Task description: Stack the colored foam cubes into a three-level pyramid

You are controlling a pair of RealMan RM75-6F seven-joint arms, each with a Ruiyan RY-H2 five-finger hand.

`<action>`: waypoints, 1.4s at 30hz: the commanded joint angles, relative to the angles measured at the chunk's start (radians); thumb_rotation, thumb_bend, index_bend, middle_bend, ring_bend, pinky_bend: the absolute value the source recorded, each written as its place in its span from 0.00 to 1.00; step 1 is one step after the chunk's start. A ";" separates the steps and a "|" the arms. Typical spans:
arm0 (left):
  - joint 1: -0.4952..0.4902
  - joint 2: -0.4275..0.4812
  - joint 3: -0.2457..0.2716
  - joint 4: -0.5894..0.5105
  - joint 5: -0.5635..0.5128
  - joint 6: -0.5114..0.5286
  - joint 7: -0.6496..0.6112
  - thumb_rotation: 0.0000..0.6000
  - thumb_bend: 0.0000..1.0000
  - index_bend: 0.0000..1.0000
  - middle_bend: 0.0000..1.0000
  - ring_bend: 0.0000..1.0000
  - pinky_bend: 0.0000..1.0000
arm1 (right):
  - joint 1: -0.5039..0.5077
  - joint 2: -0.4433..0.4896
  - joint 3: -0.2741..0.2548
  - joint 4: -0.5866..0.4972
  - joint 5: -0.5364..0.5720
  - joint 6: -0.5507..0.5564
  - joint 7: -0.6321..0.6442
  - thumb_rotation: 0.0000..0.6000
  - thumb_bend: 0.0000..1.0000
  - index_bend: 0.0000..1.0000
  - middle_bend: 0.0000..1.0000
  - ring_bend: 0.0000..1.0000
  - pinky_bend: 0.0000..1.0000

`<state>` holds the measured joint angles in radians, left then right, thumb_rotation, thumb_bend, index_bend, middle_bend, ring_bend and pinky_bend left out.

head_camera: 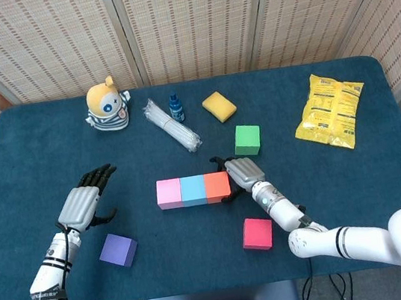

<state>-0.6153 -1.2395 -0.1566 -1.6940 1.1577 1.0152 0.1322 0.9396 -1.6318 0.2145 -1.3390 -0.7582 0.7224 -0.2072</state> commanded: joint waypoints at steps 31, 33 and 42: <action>0.006 0.128 0.061 0.015 0.144 -0.040 -0.039 1.00 0.36 0.05 0.03 0.00 0.09 | -0.377 0.576 -0.077 -0.453 -0.455 0.353 0.259 1.00 0.17 0.00 0.08 0.03 0.15; 0.022 0.154 0.085 0.002 0.179 -0.030 -0.043 1.00 0.36 0.05 0.03 0.00 0.09 | -0.401 0.597 -0.088 -0.451 -0.477 0.366 0.283 1.00 0.17 0.00 0.08 0.03 0.15; 0.074 0.232 0.202 -0.060 0.297 -0.046 -0.016 1.00 0.36 0.06 0.03 0.00 0.08 | -0.472 0.637 -0.114 -0.426 -0.531 0.400 0.357 1.00 0.17 0.00 0.08 0.03 0.15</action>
<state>-0.5493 -1.0140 0.0373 -1.7452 1.4475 0.9707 0.1086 0.4728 -0.9959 0.1022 -1.7688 -1.2842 1.1183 0.1440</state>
